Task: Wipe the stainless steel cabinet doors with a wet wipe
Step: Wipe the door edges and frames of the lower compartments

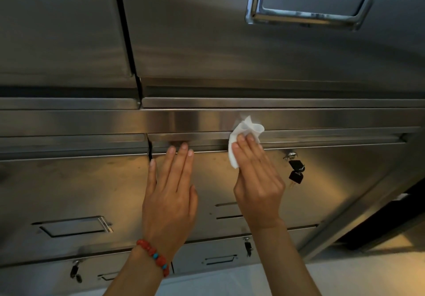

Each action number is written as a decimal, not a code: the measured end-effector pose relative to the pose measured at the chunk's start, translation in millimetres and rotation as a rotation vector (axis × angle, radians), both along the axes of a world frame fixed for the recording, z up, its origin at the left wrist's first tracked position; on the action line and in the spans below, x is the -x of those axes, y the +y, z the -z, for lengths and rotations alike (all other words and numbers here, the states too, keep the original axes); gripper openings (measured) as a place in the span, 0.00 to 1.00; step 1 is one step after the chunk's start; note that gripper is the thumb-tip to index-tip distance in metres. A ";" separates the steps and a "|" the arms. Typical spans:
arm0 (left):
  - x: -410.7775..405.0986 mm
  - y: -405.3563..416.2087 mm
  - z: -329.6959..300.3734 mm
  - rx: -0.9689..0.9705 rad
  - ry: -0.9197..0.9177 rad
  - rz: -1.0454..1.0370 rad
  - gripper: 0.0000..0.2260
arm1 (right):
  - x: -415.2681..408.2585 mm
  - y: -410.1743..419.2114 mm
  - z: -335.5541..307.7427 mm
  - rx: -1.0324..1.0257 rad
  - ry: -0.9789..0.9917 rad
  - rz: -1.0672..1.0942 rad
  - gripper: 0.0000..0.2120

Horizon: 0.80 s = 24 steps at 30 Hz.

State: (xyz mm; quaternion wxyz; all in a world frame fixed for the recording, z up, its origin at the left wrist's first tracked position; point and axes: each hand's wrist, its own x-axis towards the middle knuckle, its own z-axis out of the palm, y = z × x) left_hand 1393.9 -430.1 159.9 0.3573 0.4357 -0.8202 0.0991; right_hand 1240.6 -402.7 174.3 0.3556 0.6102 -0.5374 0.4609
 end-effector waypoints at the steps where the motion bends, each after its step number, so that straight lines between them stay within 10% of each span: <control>1: 0.1 -0.3 0.2 0.004 -0.003 0.001 0.24 | 2.8 0.9 -0.6 -0.004 0.025 0.009 0.17; 24: 3.3 9.3 -5.9 -0.004 -0.005 -0.046 0.26 | 55.5 20.0 -0.9 -0.001 -0.019 0.182 0.14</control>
